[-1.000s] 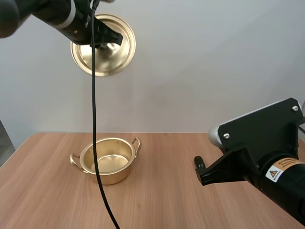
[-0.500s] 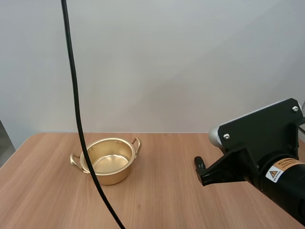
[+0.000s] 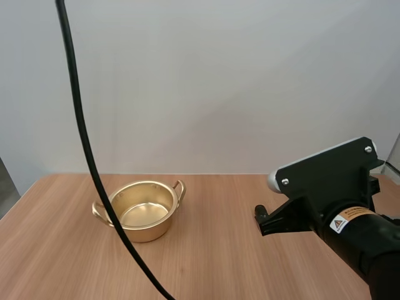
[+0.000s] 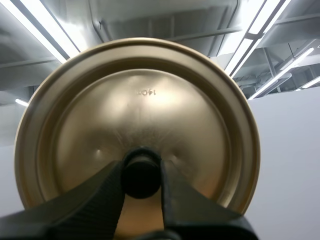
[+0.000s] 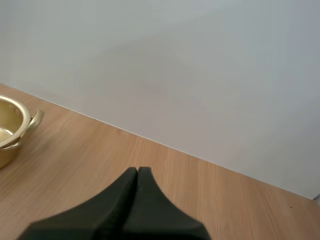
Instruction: Open the pot, put the car inside, and close it
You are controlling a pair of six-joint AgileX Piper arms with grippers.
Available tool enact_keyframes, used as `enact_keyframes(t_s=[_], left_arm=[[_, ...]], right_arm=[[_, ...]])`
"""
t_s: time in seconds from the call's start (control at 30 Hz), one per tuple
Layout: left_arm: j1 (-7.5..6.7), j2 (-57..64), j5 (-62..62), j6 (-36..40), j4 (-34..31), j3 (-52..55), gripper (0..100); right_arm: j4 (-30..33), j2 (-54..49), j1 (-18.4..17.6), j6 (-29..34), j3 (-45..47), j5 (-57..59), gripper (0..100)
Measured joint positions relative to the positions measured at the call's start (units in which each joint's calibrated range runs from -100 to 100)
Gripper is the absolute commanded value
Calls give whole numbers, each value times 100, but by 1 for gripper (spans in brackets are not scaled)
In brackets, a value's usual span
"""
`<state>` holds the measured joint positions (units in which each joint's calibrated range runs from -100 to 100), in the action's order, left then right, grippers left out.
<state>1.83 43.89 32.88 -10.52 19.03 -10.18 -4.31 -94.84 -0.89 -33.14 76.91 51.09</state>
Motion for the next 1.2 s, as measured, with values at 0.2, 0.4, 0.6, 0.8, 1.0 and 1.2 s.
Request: enact_keyframes(t_s=[0.2, 0.4, 0.6, 0.8, 1.0, 1.2], left_arm=[[0, 0, 497, 0, 0, 0, 0], [0, 0, 538, 104, 0, 0, 0], [0, 0, 778, 104, 0, 0, 0], [0, 0, 822, 76, 0, 0, 0], [0, 0, 822, 76, 0, 0, 0], [0, -10, 822, 76, 0, 0, 0]], right_arm=[[-61, 681, 148, -119, -248, -571, 0], [-402, 1936, 362, -347, -1327, 196, 0], [-429, 3088, 362, -347, -2356, 1329, 0], [-429, 4200, 362, -347, -3044, 1974, 0], [-429, 5363, 362, -424, -3048, 1625, 0], [-374, 6473, 362, -484, -3048, 1053, 38]])
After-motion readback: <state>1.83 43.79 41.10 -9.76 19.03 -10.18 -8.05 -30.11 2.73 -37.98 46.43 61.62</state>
